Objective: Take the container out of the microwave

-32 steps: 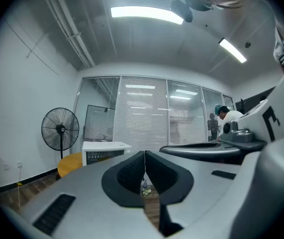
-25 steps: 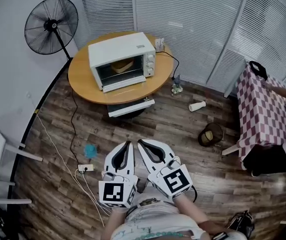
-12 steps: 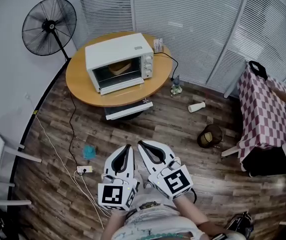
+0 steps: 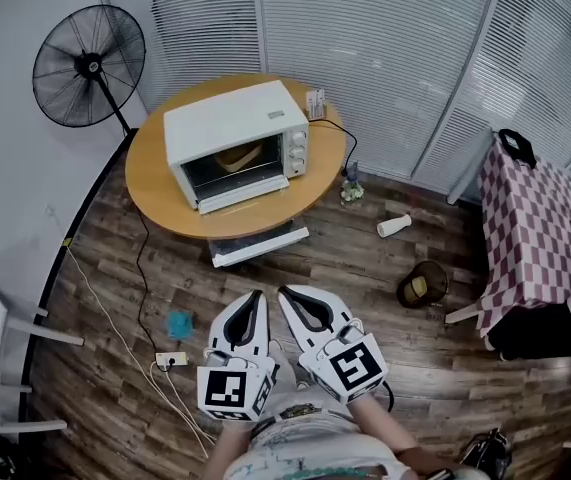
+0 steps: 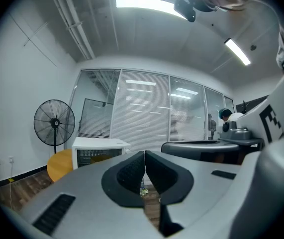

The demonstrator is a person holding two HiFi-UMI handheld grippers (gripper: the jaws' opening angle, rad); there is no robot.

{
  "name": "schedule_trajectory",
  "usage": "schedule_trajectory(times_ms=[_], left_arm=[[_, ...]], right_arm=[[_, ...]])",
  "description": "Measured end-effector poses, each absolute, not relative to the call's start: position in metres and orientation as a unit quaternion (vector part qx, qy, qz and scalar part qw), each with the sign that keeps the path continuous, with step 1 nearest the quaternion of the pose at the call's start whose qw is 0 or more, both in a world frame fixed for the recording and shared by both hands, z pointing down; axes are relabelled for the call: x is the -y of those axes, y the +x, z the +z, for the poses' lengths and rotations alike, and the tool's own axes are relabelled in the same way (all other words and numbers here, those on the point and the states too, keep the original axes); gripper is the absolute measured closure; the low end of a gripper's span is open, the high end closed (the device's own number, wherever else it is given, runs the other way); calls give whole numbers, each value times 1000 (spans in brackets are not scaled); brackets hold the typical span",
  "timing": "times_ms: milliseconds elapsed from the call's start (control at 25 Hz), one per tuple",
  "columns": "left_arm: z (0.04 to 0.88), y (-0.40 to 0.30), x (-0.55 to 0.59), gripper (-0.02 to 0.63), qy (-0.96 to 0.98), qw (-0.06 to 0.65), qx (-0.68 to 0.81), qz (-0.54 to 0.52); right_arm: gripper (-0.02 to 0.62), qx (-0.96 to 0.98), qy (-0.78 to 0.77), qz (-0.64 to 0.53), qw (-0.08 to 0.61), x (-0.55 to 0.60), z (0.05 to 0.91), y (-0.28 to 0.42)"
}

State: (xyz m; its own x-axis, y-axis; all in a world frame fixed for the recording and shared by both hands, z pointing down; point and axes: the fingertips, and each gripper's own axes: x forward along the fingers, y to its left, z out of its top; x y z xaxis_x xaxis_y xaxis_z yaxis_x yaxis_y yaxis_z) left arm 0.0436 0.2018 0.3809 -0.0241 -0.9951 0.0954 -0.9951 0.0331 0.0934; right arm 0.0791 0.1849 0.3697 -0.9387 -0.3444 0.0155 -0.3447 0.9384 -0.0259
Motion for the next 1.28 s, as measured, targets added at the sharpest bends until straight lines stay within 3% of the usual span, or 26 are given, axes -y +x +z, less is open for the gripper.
schedule_trajectory(times_ms=[1280], left_arm=[[388,-65,-83,592,743,67,666,6]], right_arm=[[603,973,228,19,3,-72,376,-35]])
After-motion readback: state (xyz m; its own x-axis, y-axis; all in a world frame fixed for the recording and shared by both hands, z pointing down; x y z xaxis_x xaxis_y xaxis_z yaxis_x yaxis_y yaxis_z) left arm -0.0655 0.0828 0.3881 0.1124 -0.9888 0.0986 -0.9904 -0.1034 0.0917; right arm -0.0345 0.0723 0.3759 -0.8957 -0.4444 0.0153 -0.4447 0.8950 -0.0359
